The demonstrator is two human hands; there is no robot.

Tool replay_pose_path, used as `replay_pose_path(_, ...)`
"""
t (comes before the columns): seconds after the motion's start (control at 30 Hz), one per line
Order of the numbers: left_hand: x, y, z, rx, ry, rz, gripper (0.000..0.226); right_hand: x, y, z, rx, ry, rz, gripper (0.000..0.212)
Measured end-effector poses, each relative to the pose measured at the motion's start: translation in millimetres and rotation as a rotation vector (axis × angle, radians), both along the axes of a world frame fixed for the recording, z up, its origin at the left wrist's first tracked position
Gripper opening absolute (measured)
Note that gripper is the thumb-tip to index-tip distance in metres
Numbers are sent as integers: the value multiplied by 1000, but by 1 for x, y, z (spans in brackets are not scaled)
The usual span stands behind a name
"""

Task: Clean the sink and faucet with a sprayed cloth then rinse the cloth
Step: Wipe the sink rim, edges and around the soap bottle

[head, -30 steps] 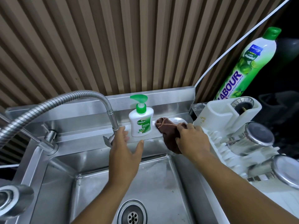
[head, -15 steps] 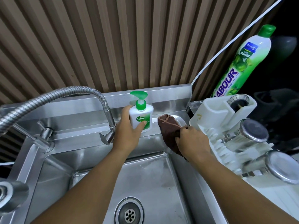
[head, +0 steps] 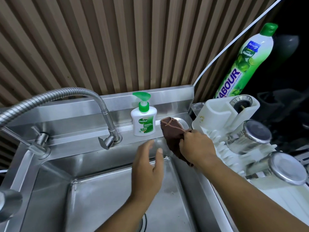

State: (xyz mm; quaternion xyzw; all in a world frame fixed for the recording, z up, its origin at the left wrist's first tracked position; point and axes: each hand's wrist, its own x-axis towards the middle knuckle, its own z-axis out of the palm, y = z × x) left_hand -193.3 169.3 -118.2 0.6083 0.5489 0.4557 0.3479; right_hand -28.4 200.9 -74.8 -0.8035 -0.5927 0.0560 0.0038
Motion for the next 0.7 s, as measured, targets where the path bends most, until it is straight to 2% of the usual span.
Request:
replay_pose_path(0.13, 43, 30, -5, -245, 7, -200, 42, 7, -12, 5, -87, 86, -7, 27)
replay_pose_path(0.27, 76, 44, -5, -271, 48, -167, 40, 9, -34, 4, -117, 46, 26, 24)
replay_pose_path(0.37, 84, 42, -12, -208, 78, -158, 40, 4, -46, 0, -80, 37, 48, 28)
replay_pose_path(0.5, 86, 37, -35, -296, 244, -156, 20, 1, -51, -11, -55, -90, 166, 39)
replay_pose_path(0.63, 86, 28, -35, -266, 86, -18, 17, 5, -42, -21, -67, -139, 227, 50)
replay_pose_path(0.7, 92, 28, -37, -304, -4, -51, 26, 9, -35, -25, -119, -178, 287, 59)
